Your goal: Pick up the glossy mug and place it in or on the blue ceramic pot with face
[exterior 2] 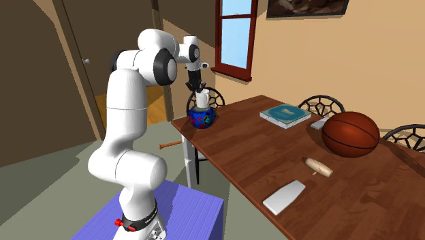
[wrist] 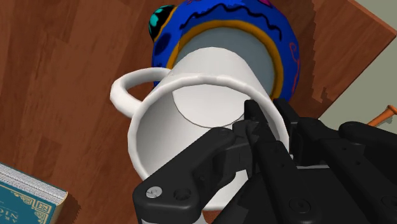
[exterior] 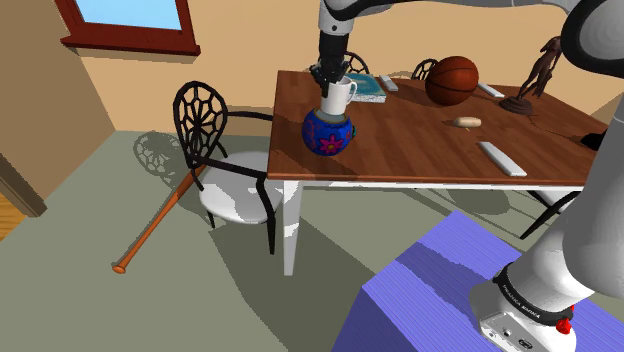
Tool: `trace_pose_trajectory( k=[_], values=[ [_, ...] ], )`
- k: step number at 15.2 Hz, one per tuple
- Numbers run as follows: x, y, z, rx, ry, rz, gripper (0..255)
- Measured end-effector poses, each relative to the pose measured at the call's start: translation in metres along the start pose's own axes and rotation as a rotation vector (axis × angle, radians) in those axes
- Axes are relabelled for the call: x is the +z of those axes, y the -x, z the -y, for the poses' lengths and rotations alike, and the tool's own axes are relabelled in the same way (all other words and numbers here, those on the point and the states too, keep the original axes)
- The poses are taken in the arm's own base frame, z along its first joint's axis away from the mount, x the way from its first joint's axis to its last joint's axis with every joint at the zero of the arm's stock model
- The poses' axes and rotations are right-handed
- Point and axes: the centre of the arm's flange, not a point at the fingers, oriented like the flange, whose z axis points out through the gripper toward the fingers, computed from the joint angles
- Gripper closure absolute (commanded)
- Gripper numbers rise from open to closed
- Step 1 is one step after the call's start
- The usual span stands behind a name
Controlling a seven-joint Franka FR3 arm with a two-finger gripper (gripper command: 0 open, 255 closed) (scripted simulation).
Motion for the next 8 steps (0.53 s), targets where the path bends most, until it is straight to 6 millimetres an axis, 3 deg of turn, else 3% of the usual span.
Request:
trace_pose_trajectory(
  k=[1, 2, 8],
  values=[
    [0.0000, 0.0000, 0.0000, 0.000, 0.000, 0.000, 255],
    [0.0001, 0.0000, 0.0000, 0.000, 0.000, 0.000, 0],
    [-0.0001, -0.0001, -0.0001, 0.000, 0.000, -0.001, 0]
  ],
)
